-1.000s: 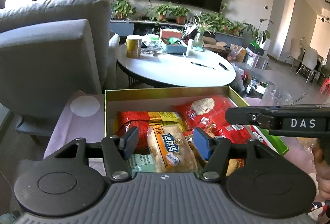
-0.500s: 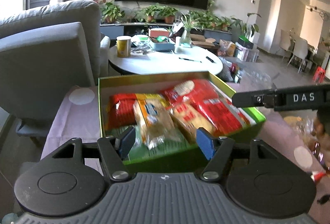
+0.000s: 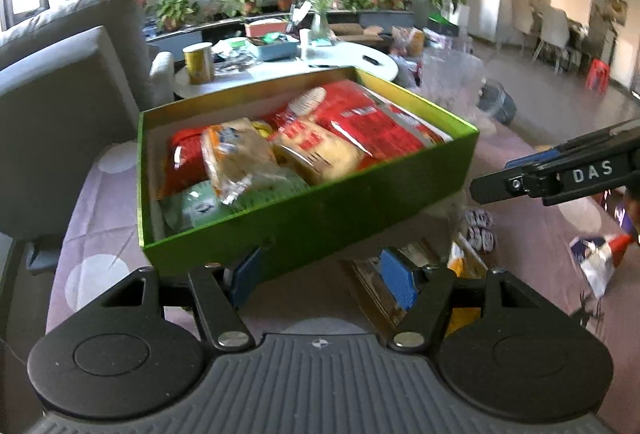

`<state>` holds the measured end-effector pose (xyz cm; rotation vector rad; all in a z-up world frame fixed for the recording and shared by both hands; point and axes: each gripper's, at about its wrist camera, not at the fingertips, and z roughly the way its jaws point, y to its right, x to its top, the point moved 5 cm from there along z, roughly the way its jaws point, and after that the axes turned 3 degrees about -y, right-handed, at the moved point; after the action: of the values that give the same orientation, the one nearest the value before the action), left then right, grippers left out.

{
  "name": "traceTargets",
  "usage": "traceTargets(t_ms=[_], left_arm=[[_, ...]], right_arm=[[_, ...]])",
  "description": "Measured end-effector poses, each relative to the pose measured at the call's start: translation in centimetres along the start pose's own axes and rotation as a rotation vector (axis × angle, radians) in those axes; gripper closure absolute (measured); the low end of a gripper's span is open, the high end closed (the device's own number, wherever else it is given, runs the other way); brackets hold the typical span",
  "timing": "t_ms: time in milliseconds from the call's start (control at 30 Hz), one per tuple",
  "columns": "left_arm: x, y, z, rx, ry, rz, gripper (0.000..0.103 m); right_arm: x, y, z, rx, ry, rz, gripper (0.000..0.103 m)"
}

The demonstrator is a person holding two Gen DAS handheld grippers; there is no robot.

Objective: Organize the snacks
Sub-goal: 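Move the left gripper to the brown printed bag while the right moves to the round packet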

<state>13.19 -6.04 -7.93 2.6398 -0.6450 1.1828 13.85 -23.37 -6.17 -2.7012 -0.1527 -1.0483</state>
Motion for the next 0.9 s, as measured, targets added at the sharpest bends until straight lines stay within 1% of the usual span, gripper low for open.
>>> traceTargets(t_ms=[100, 267, 333, 367, 500, 600, 733, 900], left_arm=[[-0.5, 1.1, 0.5, -0.020, -0.017, 0.039, 0.037], [-1.3, 3.3, 1.2, -0.044, -0.045, 0.118, 0.036], [-1.5, 4.1, 1.1, -0.042, -0.029, 0.143, 0.031], [-1.5, 4.4, 1.1, -0.042, -0.035, 0.163, 0.029], [-1.5, 5.3, 0.9, -0.022, -0.020, 0.248, 0.028], [-1.2, 5.4, 0.7, -0.022, -0.004, 0.311, 0.023], [-1.1, 5.8, 1.4, -0.057, -0.031, 0.401, 0.023], [-0.8, 6.2, 2.0, -0.136, -0.066, 0.460, 0.023]], right_arm=[[-0.7, 0.6, 0.7, -0.031, -0.037, 0.023, 0.040], [-1.3, 1.2, 2.4, -0.084, -0.089, 0.063, 0.033], [-1.6, 1.5, 2.8, -0.095, -0.102, 0.082, 0.029], [-1.7, 1.5, 2.9, -0.095, -0.106, 0.089, 0.029], [-1.8, 1.5, 3.0, -0.090, -0.114, 0.096, 0.028], [-1.9, 1.2, 3.1, -0.092, -0.118, 0.095, 0.027], [-2.0, 0.8, 3.5, -0.111, -0.126, 0.098, 0.025], [-1.8, 0.8, 3.5, -0.129, -0.130, 0.116, 0.025]])
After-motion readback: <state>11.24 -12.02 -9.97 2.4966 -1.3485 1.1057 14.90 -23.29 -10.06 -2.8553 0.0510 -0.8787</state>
